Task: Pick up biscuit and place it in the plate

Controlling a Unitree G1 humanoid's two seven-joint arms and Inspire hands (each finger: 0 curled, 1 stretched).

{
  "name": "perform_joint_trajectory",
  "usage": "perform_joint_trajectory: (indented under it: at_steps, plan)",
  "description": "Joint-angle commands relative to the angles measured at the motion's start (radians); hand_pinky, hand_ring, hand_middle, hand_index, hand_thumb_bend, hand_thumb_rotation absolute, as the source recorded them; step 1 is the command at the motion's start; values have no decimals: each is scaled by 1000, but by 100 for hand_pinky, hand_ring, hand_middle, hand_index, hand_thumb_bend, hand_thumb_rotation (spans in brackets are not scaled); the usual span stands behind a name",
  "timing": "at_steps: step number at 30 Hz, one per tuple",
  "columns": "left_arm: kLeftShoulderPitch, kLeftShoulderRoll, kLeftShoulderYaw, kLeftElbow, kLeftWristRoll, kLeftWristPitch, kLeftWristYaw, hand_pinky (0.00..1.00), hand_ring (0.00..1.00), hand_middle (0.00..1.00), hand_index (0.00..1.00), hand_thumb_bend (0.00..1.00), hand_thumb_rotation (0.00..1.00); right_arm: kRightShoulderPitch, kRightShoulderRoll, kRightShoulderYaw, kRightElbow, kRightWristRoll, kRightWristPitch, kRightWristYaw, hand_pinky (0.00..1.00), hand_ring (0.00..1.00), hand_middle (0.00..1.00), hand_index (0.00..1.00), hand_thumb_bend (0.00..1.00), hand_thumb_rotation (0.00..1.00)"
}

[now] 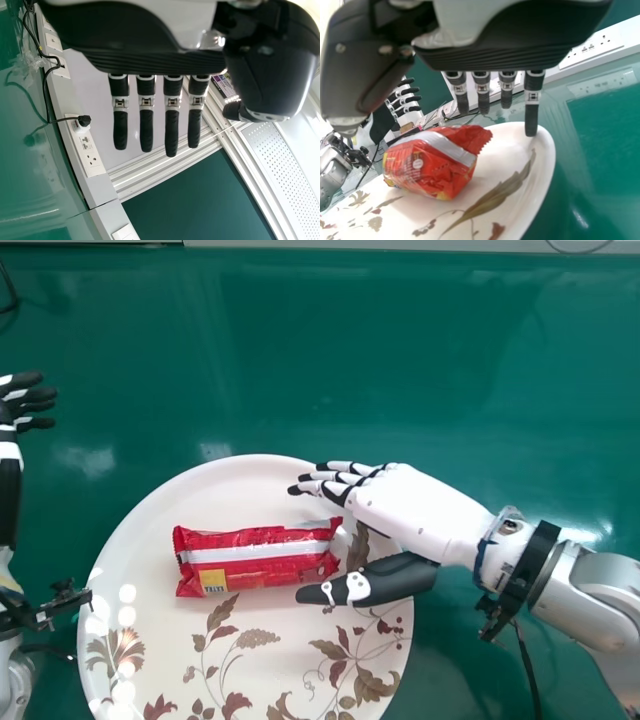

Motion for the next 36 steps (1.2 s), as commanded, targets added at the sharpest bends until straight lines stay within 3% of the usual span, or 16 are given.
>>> perform_joint_trajectory:
  at_steps: [1,12,17,24,28,33,36]
  plan:
    - [9,0,-4,-9,-3,2,-5,61,69,68,73,29,56,2,-1,-11,-12,-7,-6,-13,69,88,99,97,100,69]
    - [8,3,-3,-3,1,-1,-5,61,69,68,73,28,55,9,18,-22,8,-46,-43,-91,63,84,94,91,99,70]
    - [9,12,3,13,5,-18,-5,61,68,67,73,27,54,22,47,-28,3,-59,-42,-139,58,77,87,82,89,63]
    - [16,24,16,21,4,-26,-3,64,67,66,72,26,54,69,128,-84,-48,-88,42,-216,56,73,82,78,72,62]
    - [27,29,24,27,10,-36,-1,73,69,66,73,25,52,100,186,-130,-70,-97,78,-289,55,72,81,77,67,60]
    - [33,41,36,57,28,-83,7,66,66,64,71,28,56,138,241,-177,-92,-107,104,-367,54,68,80,76,65,55]
    - [41,42,43,49,32,-89,8,67,66,63,70,26,57,149,272,-203,-92,-94,107,-410,50,66,79,76,65,51]
